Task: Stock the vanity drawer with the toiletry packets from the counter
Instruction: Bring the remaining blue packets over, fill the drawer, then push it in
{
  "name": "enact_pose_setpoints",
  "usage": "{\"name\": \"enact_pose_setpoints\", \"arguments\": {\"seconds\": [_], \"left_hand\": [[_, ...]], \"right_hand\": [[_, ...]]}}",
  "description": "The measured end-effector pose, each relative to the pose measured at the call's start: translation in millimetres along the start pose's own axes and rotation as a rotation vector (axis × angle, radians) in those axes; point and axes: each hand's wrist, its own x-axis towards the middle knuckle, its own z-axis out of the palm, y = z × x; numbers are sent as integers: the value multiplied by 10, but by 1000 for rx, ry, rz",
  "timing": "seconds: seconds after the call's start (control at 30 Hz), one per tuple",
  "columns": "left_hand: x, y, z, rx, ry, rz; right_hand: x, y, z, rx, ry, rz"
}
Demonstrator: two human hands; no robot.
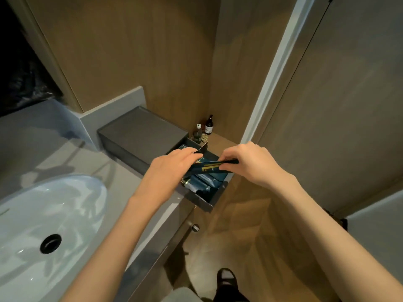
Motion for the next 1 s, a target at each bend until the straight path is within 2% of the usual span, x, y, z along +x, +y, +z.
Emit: {"name": "enact_pose_setpoints", "arguments": {"seconds": [0.23, 0.33, 0.47, 0.57, 0.63, 0.73, 0.87, 1.0], "left_hand": [[409, -169, 344, 76, 10, -235], [610, -192, 424, -39, 65, -442], [798, -123, 540, -144, 165, -718], [875, -32, 625, -326, 376, -991], [914, 82, 645, -546, 541, -1160], [945, 290, 658, -705, 696, -1288], [895, 526, 675, -699, 772, -1329], [821, 733, 717, -620, 709, -1298]], "right_hand": [[897, 339, -24, -138, 112, -375], [1278, 520, -16, -179, 185, -537], [1698, 776, -44, -12, 341, -670], [1827, 904, -55, 304, 402, -625], [1793, 939, -5, 588, 345, -519], [1691, 941, 141, 955, 52, -345], [1618, 899, 319, 1087, -260, -274], [1536, 863, 427, 1169, -362, -163]]}}
